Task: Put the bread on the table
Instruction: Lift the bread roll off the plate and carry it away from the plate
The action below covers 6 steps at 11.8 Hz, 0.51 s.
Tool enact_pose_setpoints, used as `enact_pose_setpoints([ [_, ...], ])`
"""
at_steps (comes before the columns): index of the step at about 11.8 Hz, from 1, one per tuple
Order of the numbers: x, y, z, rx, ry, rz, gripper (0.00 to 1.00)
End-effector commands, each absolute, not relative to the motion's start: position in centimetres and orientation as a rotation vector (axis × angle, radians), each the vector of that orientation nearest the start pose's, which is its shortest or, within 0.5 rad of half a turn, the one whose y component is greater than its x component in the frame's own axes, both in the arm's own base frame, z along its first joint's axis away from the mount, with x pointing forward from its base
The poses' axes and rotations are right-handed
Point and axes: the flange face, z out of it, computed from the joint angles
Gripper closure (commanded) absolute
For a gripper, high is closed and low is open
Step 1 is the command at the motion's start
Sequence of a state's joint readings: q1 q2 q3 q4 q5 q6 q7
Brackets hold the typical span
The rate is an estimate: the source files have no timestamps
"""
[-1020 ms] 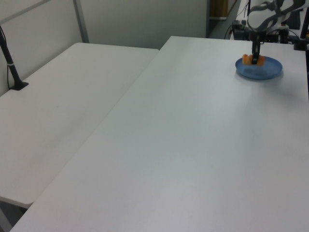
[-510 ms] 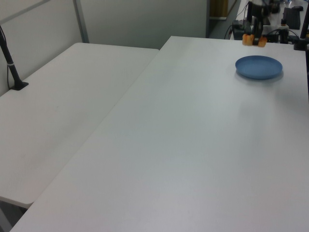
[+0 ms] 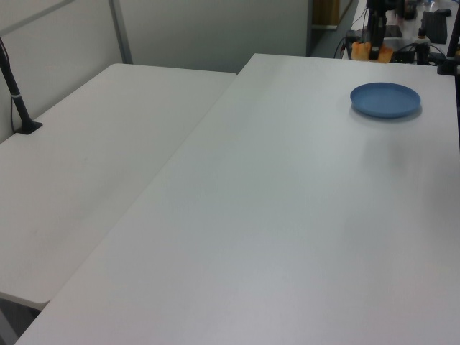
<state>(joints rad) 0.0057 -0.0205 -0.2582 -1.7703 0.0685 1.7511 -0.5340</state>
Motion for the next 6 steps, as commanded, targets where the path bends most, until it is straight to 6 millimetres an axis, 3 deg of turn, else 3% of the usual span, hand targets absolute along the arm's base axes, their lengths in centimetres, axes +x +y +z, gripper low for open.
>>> enact_pose_setpoints([
  [1,53.4,-7.4,56.2,-3.035,-0.385,0.007,0.68],
  [3,52.9,-3.8,54.7,-3.031,-0.375,0.066,0.67],
  [6,52.0,2.6,50.9,-3.026,-0.428,0.194,0.65],
])
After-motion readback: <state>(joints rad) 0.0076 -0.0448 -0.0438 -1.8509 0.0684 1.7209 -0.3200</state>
